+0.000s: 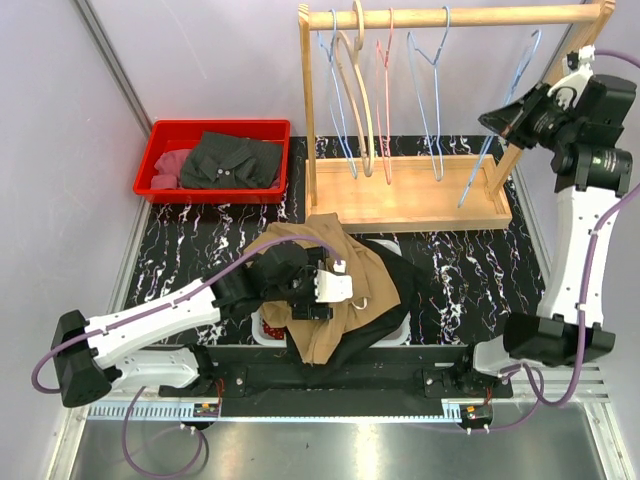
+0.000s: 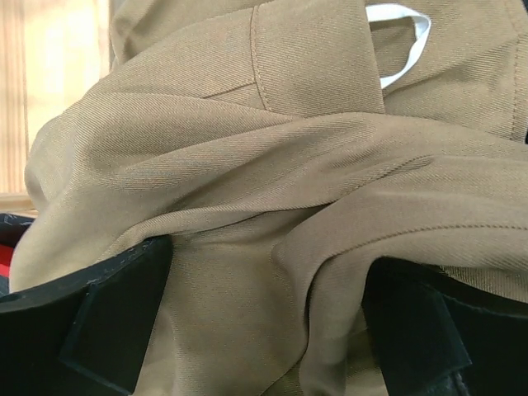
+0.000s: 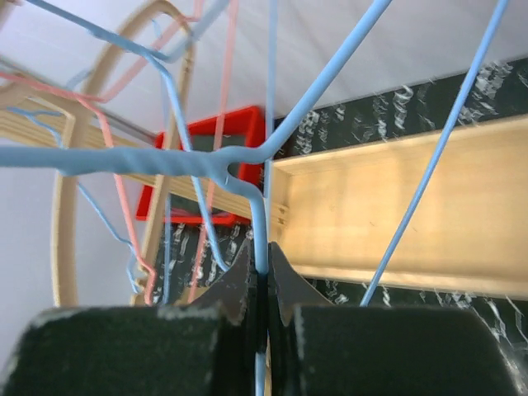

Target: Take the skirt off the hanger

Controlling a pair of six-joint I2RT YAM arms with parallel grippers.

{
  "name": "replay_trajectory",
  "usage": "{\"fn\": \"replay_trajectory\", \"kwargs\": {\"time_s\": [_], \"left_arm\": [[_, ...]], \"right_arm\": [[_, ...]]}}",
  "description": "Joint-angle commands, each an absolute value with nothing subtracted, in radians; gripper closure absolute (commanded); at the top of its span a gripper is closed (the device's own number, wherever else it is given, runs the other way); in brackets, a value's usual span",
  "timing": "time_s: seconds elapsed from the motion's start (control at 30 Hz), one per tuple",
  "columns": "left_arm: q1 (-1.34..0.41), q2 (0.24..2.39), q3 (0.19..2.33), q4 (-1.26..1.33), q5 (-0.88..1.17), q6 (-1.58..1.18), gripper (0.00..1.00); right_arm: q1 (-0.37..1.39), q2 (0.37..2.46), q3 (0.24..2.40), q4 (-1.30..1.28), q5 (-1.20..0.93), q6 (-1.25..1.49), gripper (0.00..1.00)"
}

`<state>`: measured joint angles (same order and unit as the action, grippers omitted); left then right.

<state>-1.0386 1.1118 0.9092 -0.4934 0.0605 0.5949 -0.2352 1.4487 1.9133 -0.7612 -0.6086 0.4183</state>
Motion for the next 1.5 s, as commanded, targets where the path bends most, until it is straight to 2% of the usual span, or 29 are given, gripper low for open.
{"fn": "replay_trajectory", "kwargs": {"time_s": [0.0, 0.13, 0.37, 0.7, 0.83, 1.1, 1.27, 1.47], "left_arm": [[-1.017, 1.137, 0.975, -0.571, 0.021, 0.568, 0.01], [-1.006, 1.141, 1.051, -0.574, 0.011, 0.503, 0.01], [-0.937, 1.128, 1.331, -0.721, 0.210, 0.385, 0.01], [-0.922, 1.086, 1.492, -0.738, 0.143, 0.284, 0.01], [-0.923, 1.068, 1.418, -0.752, 0.193, 0.330, 0.01], [-0.923, 1.224, 1.252, -0.739, 0.043, 0.466, 0.01], [-0.923, 1.322, 1.288, -0.781, 0.005, 0.598, 0.01], [-0.923, 1.282, 1.385, -0.991, 0.233, 0.803, 0.01]], "right_arm": [[-0.239, 1.508, 2.054, -0.644, -0.805, 0.485, 1.00], [-0.239, 1.571, 2.129, -0.587, -0.831, 0.543, 1.00], [-0.244, 1.736, 2.253, -0.562, -0.850, 0.587, 1.00], [-0.245, 1.894, 2.402, -0.557, -0.845, 0.618, 1.00], [-0.245, 1.921, 2.427, -0.555, -0.841, 0.632, 1.00], [-0.245, 1.872, 2.353, -0.554, -0.827, 0.612, 1.00], [-0.245, 1.845, 2.318, -0.551, -0.830, 0.607, 1.00], [-0.245, 1.806, 2.232, -0.531, -0.818, 0.600, 1.00]]}}
